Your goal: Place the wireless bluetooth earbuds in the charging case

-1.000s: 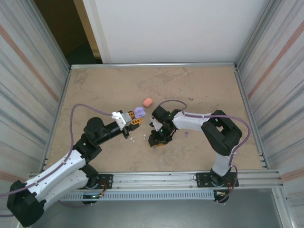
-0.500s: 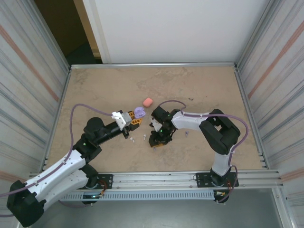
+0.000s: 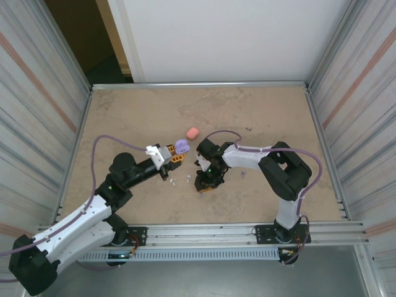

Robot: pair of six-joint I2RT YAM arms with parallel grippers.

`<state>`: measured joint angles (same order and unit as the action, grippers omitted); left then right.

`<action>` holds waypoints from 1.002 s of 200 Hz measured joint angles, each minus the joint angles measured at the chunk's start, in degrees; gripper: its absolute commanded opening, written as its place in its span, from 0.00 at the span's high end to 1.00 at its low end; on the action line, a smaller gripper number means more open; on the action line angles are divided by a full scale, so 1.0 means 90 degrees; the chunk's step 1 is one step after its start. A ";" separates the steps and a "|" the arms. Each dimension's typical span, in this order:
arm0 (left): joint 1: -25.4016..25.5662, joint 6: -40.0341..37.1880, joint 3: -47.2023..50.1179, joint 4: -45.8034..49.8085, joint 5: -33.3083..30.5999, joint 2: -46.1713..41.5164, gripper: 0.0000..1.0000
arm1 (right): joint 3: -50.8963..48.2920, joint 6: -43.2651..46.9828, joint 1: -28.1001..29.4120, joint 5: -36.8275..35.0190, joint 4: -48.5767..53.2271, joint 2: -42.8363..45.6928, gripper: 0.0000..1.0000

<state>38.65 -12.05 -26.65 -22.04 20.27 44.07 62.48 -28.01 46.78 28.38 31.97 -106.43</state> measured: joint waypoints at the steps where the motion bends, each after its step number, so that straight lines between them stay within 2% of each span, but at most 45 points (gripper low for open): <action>1: 0.0000 0.0000 0.0000 0.0000 0.0000 0.0000 1.00 | 0.0000 0.0002 0.0002 -0.0002 0.0000 0.0000 0.76; 35: 0.0000 -0.0002 0.0000 0.0002 -0.0002 0.0000 1.00 | 0.0000 0.0007 0.0007 -0.0070 0.0019 0.0002 0.80; 94: 0.0000 -0.0002 0.0000 0.0080 -0.0002 0.0000 1.00 | -0.0027 0.0049 -0.0005 -0.0204 -0.0032 0.0185 0.82; 149: 0.0000 0.0002 0.0024 0.0087 -0.0007 0.0036 1.00 | -0.0238 0.0335 -0.0381 -0.0236 0.0019 0.1149 0.82; 200: 0.0000 0.0136 0.0175 -0.0243 0.0007 0.0493 1.00 | -0.0277 0.0770 -0.0855 -0.0396 0.0301 0.2363 0.82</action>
<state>38.65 -10.83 -25.08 -24.23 20.34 48.51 59.99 -21.08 39.09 24.82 34.68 -85.17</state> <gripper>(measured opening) 0.208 0.187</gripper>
